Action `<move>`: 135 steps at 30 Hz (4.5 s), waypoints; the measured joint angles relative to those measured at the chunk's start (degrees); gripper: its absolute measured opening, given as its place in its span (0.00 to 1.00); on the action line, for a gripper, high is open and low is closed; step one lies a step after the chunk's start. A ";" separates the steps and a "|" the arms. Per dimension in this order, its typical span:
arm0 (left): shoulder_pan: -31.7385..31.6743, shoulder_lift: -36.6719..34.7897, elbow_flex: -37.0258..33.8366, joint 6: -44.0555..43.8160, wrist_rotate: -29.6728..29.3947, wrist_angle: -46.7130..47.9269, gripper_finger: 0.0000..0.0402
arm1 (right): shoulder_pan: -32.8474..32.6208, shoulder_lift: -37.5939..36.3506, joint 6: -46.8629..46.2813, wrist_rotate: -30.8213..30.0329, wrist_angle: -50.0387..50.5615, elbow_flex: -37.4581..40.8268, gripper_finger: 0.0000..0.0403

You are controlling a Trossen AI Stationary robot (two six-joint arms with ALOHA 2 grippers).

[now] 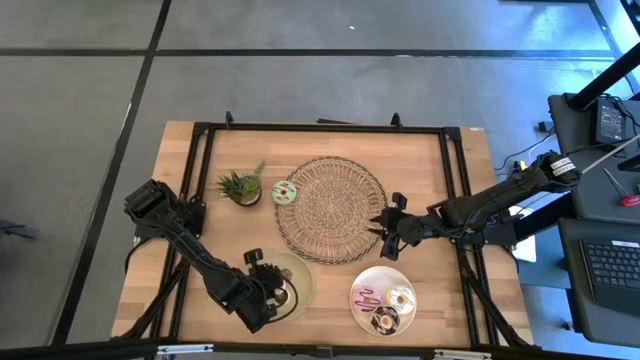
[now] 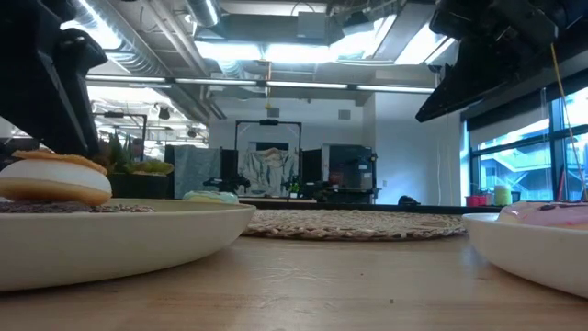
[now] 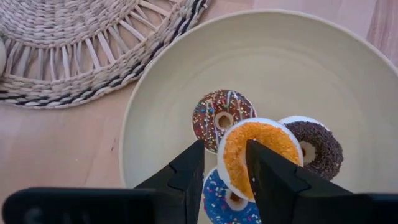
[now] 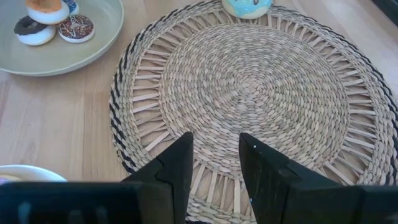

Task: Pick & Place donuts
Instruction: Put the big light green donut on the white plate

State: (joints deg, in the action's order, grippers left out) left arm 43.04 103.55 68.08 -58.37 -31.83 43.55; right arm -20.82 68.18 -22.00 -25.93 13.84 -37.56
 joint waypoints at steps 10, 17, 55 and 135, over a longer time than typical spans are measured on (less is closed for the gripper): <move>1.17 -4.94 0.02 -6.47 -14.58 4.05 0.28 | 0.02 0.00 0.19 -0.02 -3.94 0.00 0.33; 2.44 -9.74 -2.08 -7.48 -27.79 2.91 0.29 | 0.02 0.00 7.20 -0.61 -14.74 0.00 0.33; -44.01 -12.16 -13.58 32.21 15.03 -26.39 0.29 | 4.98 6.78 15.13 1.59 -24.34 0.00 0.33; -22.41 -9.29 -2.21 60.98 4.26 -34.14 0.01 | 6.26 7.91 12.74 20.72 -30.28 -0.02 0.33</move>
State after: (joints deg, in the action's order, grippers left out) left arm 20.63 94.26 65.87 2.61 -27.57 9.41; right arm -14.55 76.09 -9.26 -5.21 -16.44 -37.58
